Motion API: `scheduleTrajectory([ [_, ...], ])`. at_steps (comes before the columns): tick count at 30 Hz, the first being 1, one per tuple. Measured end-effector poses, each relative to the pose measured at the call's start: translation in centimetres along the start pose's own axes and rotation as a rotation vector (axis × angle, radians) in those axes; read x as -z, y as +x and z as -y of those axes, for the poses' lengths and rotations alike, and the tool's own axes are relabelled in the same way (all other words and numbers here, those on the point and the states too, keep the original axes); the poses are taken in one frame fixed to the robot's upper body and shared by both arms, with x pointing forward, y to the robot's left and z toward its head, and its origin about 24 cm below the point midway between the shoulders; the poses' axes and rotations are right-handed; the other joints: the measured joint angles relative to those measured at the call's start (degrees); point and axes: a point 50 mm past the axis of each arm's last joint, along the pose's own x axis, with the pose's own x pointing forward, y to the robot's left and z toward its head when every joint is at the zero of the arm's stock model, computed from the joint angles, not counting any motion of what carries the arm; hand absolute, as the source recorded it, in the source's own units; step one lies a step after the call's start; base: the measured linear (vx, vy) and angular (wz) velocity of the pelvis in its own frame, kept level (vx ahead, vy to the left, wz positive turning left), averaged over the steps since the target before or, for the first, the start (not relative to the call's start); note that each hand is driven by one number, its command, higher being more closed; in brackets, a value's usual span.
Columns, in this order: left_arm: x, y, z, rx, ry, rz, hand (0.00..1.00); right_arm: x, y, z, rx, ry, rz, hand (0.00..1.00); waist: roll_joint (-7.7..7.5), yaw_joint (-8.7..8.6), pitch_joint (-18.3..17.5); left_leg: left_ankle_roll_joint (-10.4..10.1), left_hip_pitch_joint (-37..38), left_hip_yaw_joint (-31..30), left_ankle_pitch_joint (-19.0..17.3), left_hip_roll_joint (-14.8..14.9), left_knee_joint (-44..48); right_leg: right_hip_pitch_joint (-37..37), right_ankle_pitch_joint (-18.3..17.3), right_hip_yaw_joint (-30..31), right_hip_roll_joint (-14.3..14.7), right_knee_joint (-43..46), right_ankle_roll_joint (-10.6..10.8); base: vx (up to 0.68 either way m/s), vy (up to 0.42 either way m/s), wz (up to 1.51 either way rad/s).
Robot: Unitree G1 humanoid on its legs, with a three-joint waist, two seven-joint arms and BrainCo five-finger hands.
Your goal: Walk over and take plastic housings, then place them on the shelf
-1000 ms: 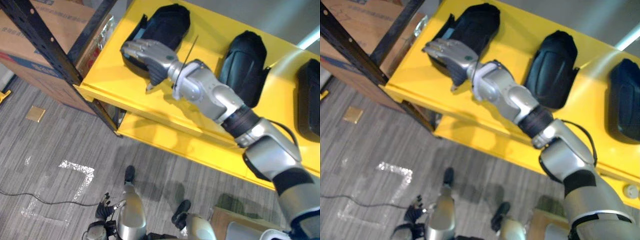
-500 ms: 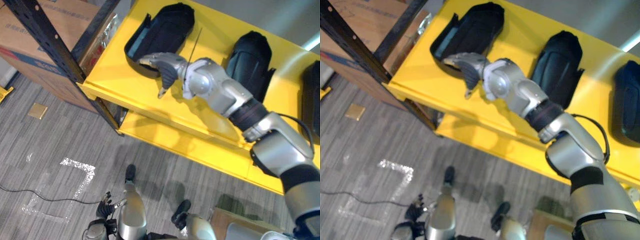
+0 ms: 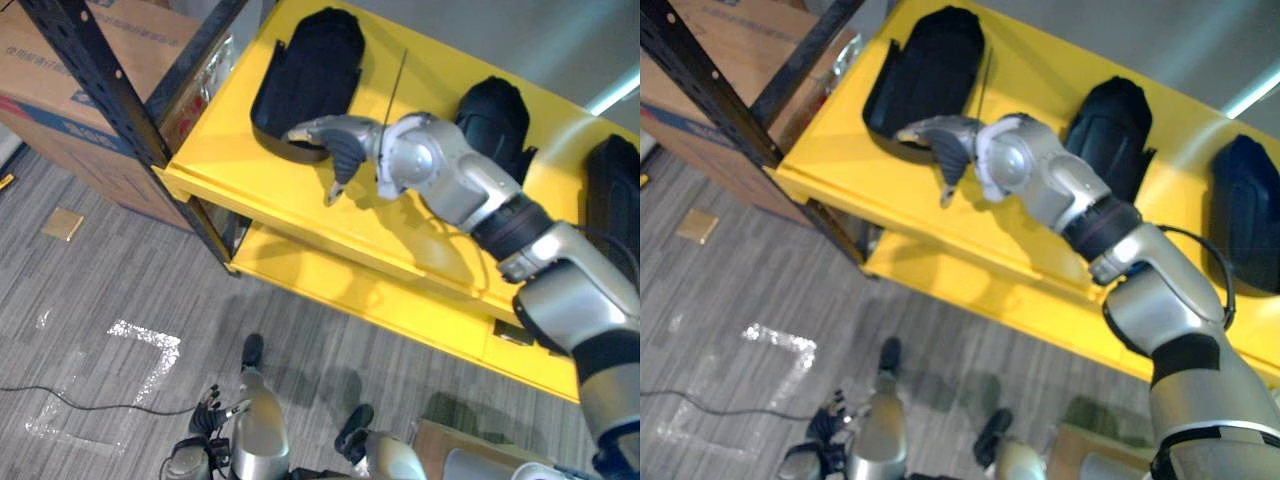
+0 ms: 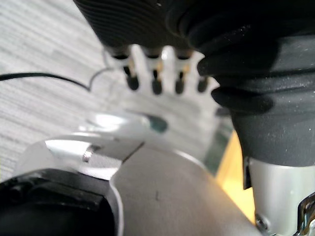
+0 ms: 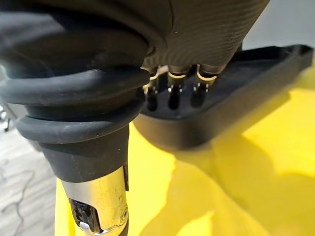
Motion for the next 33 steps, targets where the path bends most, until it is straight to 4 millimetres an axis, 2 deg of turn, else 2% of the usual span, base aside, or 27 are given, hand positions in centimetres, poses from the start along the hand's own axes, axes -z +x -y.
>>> scheduleTrajectory([
  [14,0.0,0.0,-0.5,-0.01,0.014,-0.005,0.0,0.2,-0.7,-1.5,0.03,0.017,0.038,0.0,-1.48,-0.02,-0.9,0.0,0.0,0.5,0.0,0.0,0.0,-0.3,-0.1,0.5,-0.1,0.1,-0.2,0.0,0.0,-0.01],
  [21,0.0,0.0,-0.5,-0.008,0.014,-0.005,0.0,0.1,-0.7,-2.2,0.05,0.166,0.08,0.0,-1.48,0.02,-0.9,0.0,0.0,0.3,0.0,0.0,0.0,-0.3,-0.1,0.4,-0.1,0.2,-0.2,0.0,0.0,0.0],
  [33,0.0,0.0,-0.4,-0.001,0.011,0.0,0.0,1.0,-0.4,-2.5,0.128,0.361,0.014,0.0,-0.87,0.05,-0.7,-0.1,-0.1,-0.4,0.1,-0.1,0.0,-0.2,-0.6,0.0,-0.1,0.8,-0.8,0.0,0.0,0.0],
])
